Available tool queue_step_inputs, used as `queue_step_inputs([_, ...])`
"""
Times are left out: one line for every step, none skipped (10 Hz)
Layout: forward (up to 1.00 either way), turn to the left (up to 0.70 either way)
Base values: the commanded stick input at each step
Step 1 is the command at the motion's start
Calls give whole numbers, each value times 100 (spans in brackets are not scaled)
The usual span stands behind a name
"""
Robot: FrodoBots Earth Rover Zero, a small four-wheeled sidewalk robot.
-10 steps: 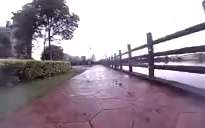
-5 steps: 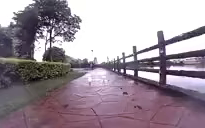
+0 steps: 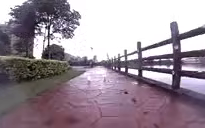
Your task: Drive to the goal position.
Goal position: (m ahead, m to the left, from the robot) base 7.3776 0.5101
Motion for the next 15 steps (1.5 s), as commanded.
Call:
queue_step_inputs([100, -1])
queue_step_inputs([100, -1])
queue_step_inputs([100, -1])
queue_step_inputs([100, -1])
queue_step_inputs([100, -1])
queue_step_inputs([100, 9])
queue_step_inputs([100, 27])
queue_step_inputs([100, 32])
queue_step_inputs([100, 38])
queue_step_inputs([100, 39])
queue_step_inputs([100, 37])
queue_step_inputs([100, 4])
queue_step_inputs([100, -1])
queue_step_inputs([100, -1])
queue_step_inputs([100, -1])
